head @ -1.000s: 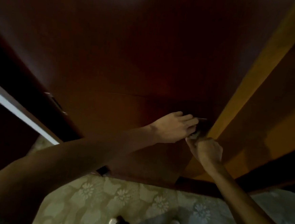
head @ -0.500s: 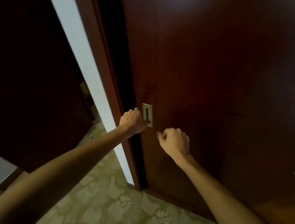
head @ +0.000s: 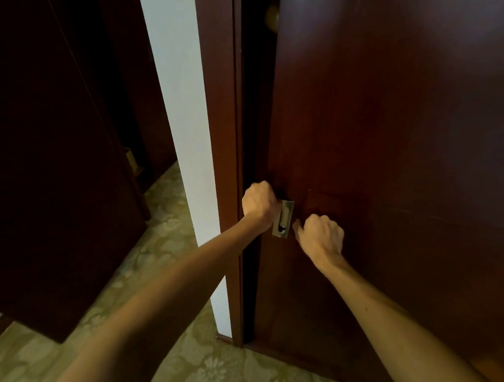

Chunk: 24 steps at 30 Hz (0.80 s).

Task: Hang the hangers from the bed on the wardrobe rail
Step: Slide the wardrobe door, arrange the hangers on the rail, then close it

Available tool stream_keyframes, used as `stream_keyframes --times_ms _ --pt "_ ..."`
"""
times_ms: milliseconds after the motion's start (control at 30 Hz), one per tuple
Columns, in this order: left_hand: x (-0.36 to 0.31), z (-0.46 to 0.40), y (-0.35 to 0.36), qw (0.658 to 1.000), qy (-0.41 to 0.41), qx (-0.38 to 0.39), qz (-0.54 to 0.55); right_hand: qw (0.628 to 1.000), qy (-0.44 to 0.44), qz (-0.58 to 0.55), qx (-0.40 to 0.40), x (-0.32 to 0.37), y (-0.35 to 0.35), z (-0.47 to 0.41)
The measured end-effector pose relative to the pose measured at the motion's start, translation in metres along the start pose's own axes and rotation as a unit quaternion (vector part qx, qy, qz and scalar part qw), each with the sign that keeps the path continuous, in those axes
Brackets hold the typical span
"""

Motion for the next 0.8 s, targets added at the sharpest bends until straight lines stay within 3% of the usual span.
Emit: stream_keyframes --times_ms 400,800 --pt "-0.038 0.0 0.026 0.996 0.073 0.031 -0.031 1.0 0.003 0.026 0.007 -0.022 -0.009 0.004" --pt "-0.116 0.025 0.067 0.982 0.163 0.09 -0.043 0.999 0.03 0.0 0.016 -0.104 -0.019 0.007"
Point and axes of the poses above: each hand's wrist, its own z-axis away from the middle knuckle, its own y-axis out of the palm, x = y × z, the point moved 6 cm from there along -z, towards the middle knuckle, and after that the axes turned 3 degrees about -x, right-handed, at the moved point
